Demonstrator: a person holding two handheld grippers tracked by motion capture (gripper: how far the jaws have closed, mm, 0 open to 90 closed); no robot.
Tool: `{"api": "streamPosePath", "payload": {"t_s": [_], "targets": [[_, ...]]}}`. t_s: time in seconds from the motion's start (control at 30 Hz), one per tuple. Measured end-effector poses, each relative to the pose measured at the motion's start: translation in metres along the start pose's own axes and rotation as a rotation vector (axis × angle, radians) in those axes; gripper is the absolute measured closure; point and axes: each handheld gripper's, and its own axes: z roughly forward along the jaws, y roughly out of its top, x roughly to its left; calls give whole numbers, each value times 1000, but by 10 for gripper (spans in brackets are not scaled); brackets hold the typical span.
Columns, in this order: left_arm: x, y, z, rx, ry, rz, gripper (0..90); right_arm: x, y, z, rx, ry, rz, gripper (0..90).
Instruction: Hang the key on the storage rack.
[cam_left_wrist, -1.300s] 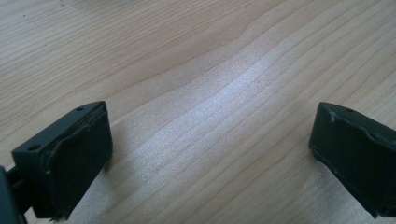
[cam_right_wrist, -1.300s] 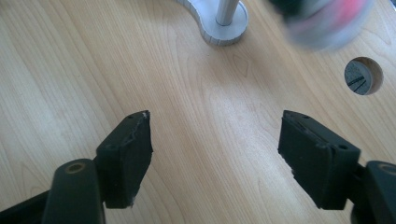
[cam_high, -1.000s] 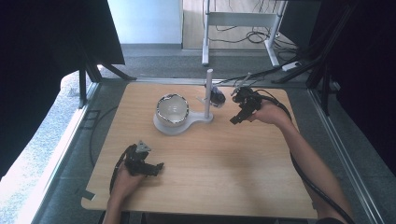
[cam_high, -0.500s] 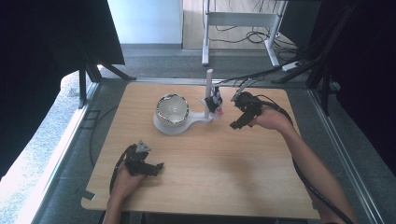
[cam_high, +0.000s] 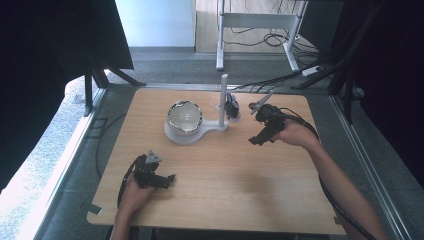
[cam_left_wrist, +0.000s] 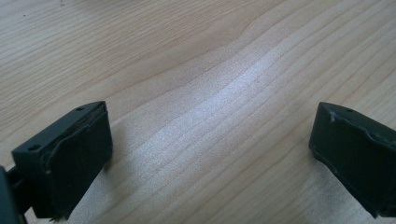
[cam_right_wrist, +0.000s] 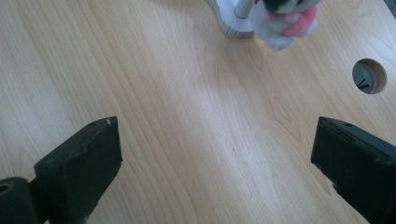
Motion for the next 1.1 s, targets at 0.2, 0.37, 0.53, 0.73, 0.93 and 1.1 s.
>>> {"api": "streamPosePath", "payload": {"t_s": [0.2,0.37,0.53,0.73,0.93,1.1], "targets": [[0,0,0,0,0,0,0,5,-8,-6,-11,-7,-11,8],[0,0,0,0,0,0,0,9,-16,-11,-14,-17,-13,9],[0,0,0,0,-1,0,0,10,-26,-17,-19,-9,-1,23],[0,0,0,1,-1,-1,0,12,-39,-22,-26,-22,6,26],[0,0,0,0,-1,0,0,13,-54,-25,-33,-34,28,17],[0,0,0,-1,0,0,0,16,-66,-26,-35,-52,39,12]]}}
